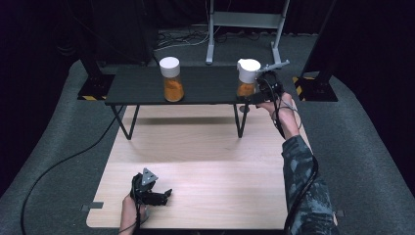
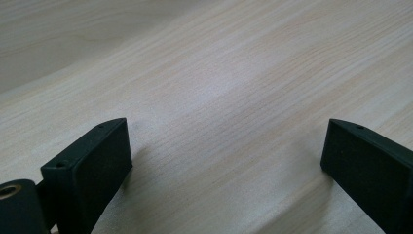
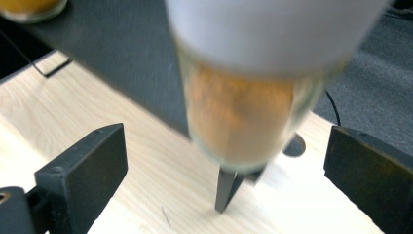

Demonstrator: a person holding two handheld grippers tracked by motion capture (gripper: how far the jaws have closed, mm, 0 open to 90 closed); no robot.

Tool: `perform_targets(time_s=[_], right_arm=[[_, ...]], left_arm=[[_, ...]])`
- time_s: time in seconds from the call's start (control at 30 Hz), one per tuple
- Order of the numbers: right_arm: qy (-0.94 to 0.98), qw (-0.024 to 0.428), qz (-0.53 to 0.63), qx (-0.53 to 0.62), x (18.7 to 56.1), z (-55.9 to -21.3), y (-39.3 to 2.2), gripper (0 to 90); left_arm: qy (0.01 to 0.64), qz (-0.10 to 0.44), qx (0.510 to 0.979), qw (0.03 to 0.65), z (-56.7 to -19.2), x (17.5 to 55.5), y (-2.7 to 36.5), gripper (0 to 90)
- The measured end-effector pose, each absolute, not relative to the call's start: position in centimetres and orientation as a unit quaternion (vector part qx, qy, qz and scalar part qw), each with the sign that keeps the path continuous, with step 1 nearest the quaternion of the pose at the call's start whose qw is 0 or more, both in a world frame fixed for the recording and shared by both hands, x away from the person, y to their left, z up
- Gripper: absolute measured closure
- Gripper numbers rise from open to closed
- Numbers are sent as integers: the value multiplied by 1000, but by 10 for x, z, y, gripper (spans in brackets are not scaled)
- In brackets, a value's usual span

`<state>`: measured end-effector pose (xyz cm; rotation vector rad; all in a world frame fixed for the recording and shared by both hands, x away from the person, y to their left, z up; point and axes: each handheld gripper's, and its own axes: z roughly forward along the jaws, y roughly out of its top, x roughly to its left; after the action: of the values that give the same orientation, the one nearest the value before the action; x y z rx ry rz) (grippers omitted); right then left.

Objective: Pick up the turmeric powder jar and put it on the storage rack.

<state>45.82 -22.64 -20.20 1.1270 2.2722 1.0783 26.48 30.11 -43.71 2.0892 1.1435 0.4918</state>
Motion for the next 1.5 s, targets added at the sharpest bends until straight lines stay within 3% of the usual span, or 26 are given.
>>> perform_targets(time_s=[0.37, 0.57, 1.27, 1.5], right_arm=[[827, 186, 369, 381, 428, -234, -243, 0], [824, 193, 369, 384, 404, -270, -252, 0], [824, 151, 362, 409, 323, -403, -273, 0], [796, 179, 401, 416, 296, -435, -284, 0]], left_arm=[[441, 190, 805, 348, -437, 265, 301, 38], [441, 190, 805, 348, -437, 265, 301, 38], [443, 190, 804, 348, -437, 265, 300, 38], [442, 190, 805, 347, -437, 265, 301, 38]])
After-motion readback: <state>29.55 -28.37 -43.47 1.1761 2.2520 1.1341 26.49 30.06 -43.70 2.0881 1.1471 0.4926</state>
